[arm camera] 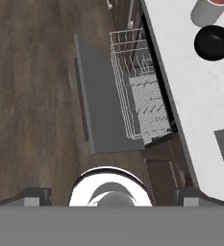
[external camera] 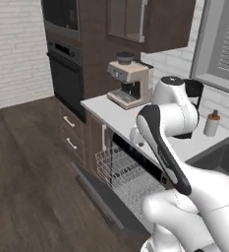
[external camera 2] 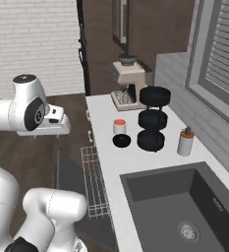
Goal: Pick up the cup and bowl from the counter, place them in the dishwasher, and close the dishwasher door.
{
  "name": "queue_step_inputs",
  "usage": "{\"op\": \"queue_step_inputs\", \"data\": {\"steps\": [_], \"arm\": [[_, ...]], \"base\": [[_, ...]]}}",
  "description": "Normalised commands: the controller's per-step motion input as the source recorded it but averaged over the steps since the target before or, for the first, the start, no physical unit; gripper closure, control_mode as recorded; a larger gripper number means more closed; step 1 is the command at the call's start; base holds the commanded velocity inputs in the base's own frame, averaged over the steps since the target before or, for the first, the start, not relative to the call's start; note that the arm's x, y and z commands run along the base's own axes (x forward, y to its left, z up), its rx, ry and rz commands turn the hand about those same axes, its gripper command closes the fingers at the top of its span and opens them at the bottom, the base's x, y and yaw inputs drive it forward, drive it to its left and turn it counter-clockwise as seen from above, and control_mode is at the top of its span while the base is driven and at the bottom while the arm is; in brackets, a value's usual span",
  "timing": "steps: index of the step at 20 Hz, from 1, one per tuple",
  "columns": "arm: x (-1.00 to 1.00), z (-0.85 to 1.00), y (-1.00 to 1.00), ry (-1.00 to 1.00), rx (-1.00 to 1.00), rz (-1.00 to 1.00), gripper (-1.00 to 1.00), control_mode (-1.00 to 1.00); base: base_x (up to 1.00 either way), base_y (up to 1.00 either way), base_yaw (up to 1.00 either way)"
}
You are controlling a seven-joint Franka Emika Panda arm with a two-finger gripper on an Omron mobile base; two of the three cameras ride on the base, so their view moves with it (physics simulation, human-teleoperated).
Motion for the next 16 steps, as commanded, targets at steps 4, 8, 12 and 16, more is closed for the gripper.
{"op": "queue_step_inputs", "data": {"steps": [4, 8, 12, 16], "arm": [[0.0, 0.0, 0.0, 0.0, 0.0, 0.0, -1.0, 1.0], [0.0, 0.0, 0.0, 0.0, 0.0, 0.0, -1.0, 1.0], [0.35, 0.0, -0.07, 0.03, 0.01, 0.01, -1.0, -1.0], [1.0, -0.19, 0.0, 0.11, -0.11, -0.06, -1.0, -1.0]], "base": [[0.18, -0.44, 0.28], [0.21, -0.26, 0.22], [0.22, -0.06, 0.05], [0.0, 0.0, 0.0]]}}
